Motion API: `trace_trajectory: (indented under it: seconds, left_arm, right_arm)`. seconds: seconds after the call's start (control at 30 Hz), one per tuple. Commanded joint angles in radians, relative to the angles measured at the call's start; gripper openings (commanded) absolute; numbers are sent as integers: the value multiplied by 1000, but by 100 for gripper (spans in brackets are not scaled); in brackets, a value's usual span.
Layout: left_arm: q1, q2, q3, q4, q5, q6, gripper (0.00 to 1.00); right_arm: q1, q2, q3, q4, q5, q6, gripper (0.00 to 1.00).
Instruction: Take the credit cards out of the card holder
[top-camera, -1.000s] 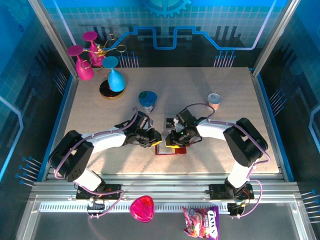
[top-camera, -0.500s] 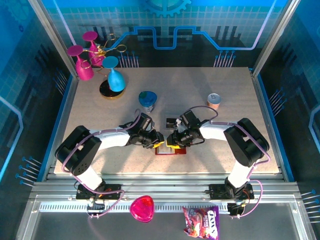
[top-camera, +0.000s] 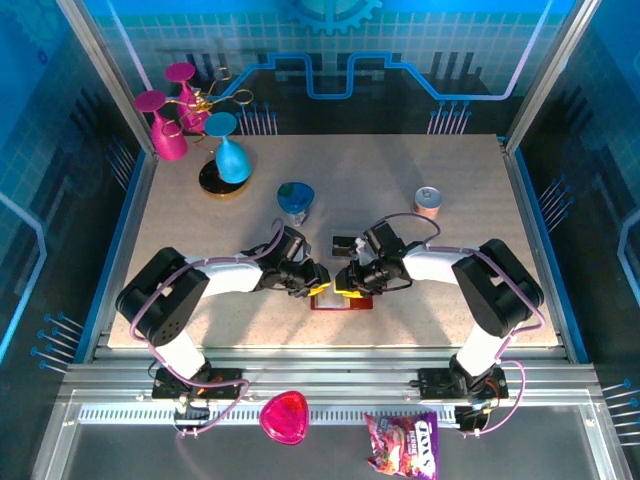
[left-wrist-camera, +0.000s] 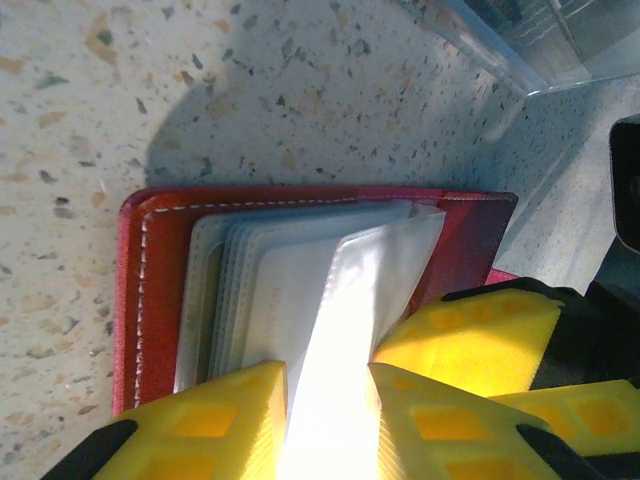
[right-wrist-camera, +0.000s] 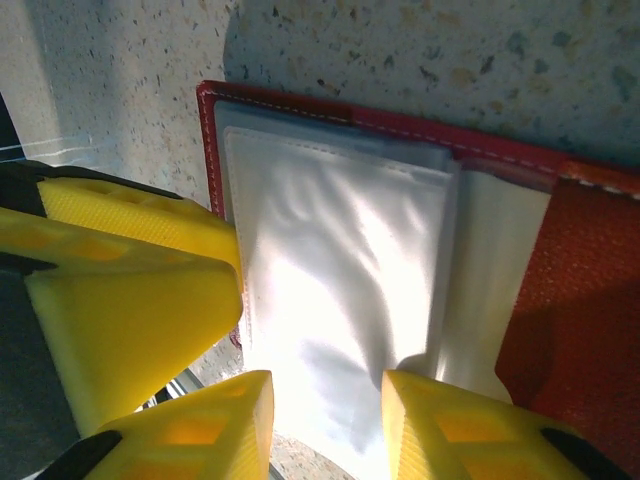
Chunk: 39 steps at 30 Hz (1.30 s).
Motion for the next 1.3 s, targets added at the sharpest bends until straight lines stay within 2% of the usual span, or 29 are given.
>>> trace_trajectory:
  seconds: [0.0,0.23,0.57,1.0,1.27]
  left_arm:
    - [-6,18,20,16,34,-10,27]
    - [-6,9,37,14,46,-15,27]
    - [-26,-4,127,-65,58,16,30]
    - [-91,143,286,-85,86,22,46]
    - [-109,200,304,-53,99,5,52]
  right_arm:
    - [-16,-24,-19,-8,-11,5,33]
    - [-34,-71,-27,-27,-10,2,34]
    - [-118,-231,-29,-138,12,-38,35]
    - [-188,-375,-38,-263,35,-85,35]
    - [-200,-406,-55,-298,59,-97,35]
